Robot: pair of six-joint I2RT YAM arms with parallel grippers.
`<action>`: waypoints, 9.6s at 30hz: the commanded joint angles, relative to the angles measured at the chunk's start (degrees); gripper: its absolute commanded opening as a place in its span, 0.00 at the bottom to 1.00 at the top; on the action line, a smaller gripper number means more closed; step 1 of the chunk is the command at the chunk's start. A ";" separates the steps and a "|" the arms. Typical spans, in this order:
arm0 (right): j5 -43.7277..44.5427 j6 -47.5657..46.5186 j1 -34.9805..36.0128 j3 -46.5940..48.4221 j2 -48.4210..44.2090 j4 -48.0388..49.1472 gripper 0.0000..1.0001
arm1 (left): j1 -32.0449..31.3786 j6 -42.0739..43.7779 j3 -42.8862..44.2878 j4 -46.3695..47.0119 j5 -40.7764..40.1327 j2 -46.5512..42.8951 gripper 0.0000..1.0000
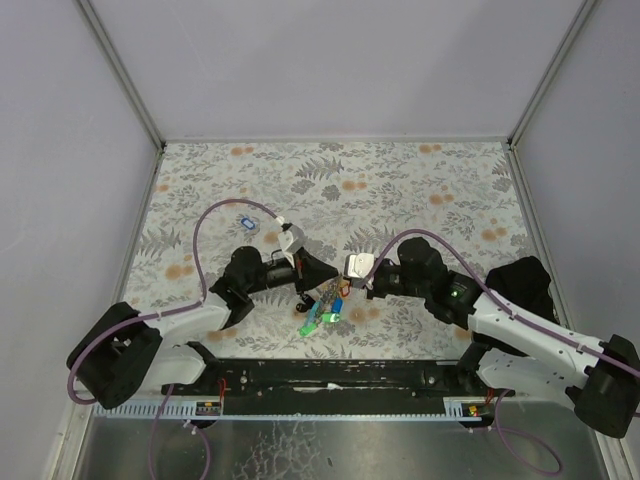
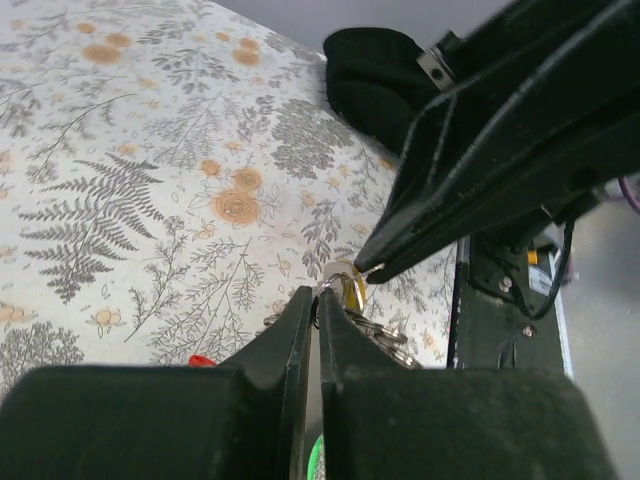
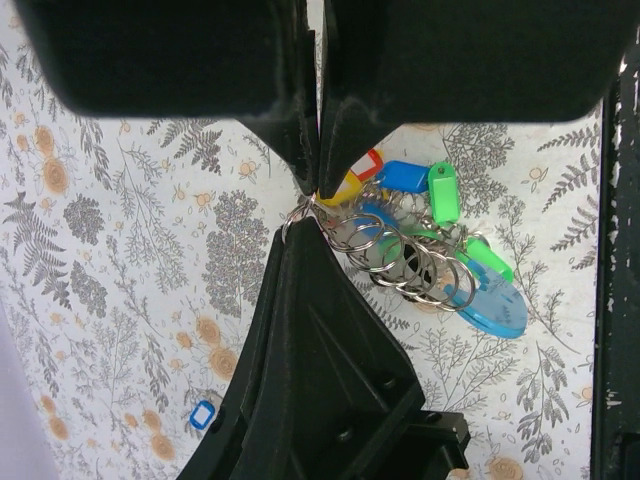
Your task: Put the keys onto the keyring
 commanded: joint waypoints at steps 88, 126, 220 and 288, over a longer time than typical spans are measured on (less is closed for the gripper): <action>0.02 -8.79 2.05 16.33 8.10 -8.89 0.00 | 7.00 12.26 0.55 5.06 12.94 -1.36 0.00; 7.26 -1.88 6.07 3.46 6.85 10.01 0.00 | -1.99 -23.95 -11.83 35.59 -28.52 3.45 0.00; 3.45 -10.83 6.09 16.87 6.02 -8.67 0.00 | 6.52 17.29 1.49 1.81 20.39 -1.77 0.31; 21.56 6.54 4.02 -2.14 -1.61 12.16 0.25 | 5.41 1.33 -7.11 21.44 3.31 -1.43 0.00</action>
